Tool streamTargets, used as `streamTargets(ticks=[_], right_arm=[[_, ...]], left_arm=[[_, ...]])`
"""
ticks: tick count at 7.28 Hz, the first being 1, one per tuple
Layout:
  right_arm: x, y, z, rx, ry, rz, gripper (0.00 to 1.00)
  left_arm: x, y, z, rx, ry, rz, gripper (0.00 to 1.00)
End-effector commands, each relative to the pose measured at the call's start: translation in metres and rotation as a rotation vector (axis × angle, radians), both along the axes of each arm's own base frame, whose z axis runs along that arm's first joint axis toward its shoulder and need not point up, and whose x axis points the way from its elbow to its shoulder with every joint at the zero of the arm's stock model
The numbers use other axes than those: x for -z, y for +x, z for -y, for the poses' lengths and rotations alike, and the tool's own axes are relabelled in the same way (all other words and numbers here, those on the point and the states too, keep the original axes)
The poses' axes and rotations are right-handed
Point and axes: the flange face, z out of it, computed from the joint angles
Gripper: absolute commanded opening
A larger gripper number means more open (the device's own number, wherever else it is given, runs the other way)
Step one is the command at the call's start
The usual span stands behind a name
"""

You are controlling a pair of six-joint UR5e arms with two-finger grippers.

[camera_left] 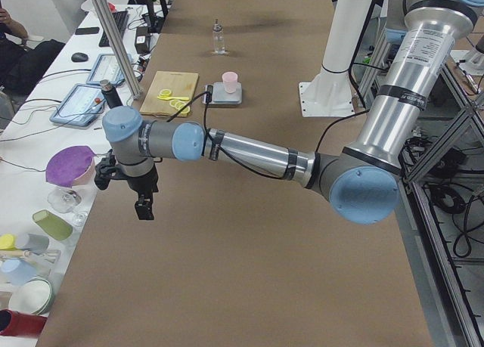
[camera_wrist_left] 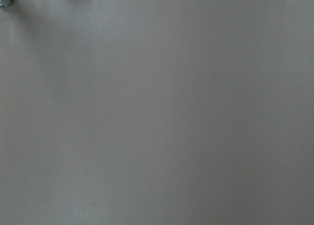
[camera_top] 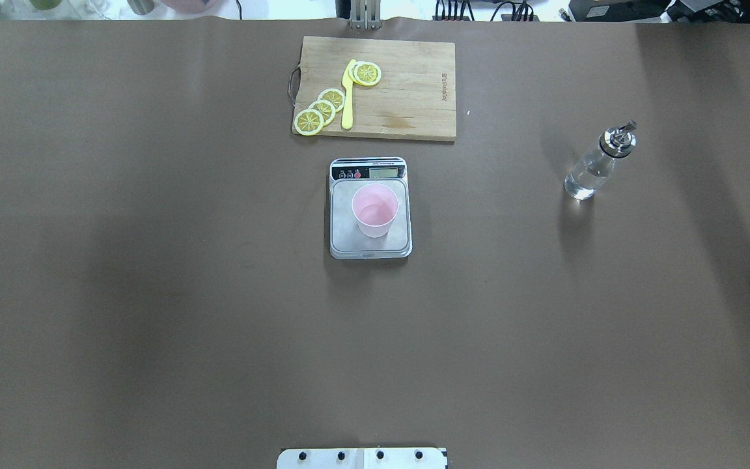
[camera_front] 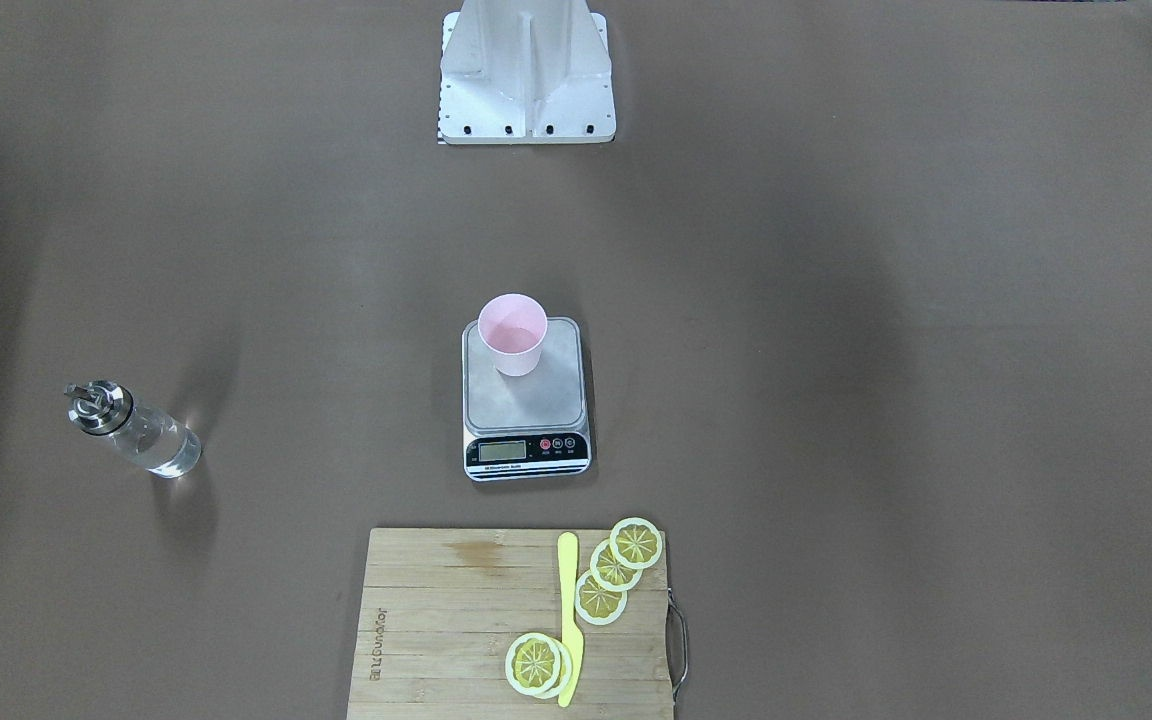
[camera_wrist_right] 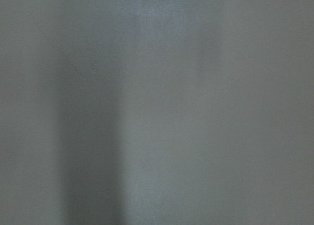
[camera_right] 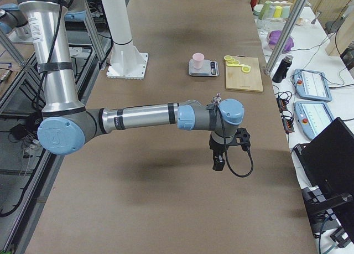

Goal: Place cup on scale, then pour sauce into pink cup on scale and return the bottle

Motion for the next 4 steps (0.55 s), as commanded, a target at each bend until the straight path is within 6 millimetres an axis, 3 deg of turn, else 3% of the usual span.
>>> streamTargets(ticks=[1, 4], right_arm=[[-0.0162, 0.0232, -0.0207, -0.059, -0.048, 0.07, 1.0], [-0.0124, 0.0242, -0.0195, -0.064, -0.043, 0.081, 1.0]], left_arm=[[-0.0263, -0.0026, -0.0214, 0.009, -0.008, -0.026, 0.98], [-0.0267, 0.002, -0.0205, 0.002, -0.014, -0.027, 0.98]])
